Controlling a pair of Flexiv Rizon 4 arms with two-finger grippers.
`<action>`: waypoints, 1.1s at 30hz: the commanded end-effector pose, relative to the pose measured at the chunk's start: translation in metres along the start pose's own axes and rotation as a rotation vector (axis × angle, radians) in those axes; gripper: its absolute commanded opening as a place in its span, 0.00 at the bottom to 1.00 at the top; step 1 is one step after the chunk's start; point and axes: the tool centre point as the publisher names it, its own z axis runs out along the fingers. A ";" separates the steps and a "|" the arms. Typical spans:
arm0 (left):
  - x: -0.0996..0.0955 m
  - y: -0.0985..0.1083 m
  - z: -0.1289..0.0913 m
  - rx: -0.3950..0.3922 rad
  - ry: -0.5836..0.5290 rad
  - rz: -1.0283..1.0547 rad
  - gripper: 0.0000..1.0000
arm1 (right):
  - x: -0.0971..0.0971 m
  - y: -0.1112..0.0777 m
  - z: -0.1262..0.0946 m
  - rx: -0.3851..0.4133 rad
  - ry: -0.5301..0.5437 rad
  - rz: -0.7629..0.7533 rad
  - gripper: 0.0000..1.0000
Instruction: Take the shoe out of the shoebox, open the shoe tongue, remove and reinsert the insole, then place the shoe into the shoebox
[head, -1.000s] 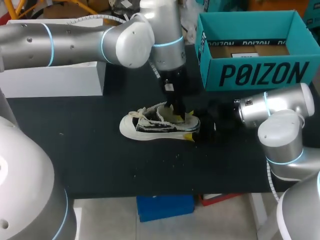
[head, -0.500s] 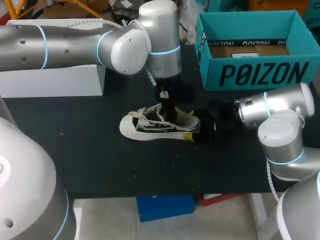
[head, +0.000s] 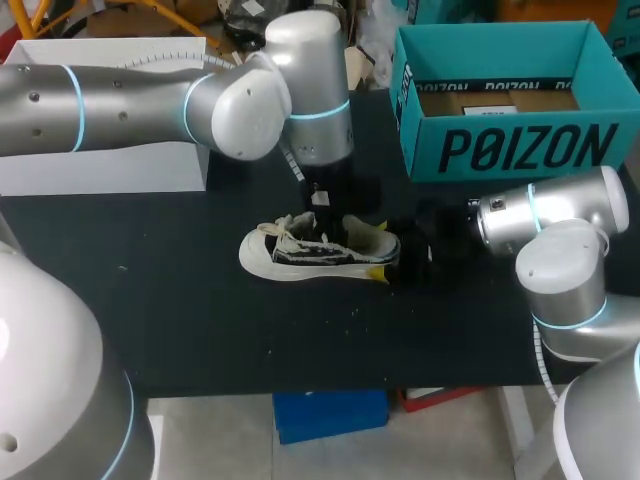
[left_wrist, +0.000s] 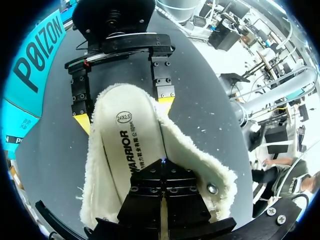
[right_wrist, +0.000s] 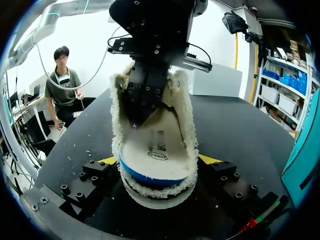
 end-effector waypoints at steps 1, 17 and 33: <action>0.002 0.001 0.007 0.002 -0.004 -0.003 0.00 | 0.000 -0.001 0.002 0.001 -0.001 0.002 0.00; 0.003 0.006 0.020 -0.068 -0.065 -0.041 0.00 | 0.000 -0.001 0.002 0.001 -0.001 0.002 0.00; -0.003 0.006 0.032 -0.060 -0.123 -0.053 0.00 | 0.000 -0.001 0.002 0.001 -0.001 0.002 0.00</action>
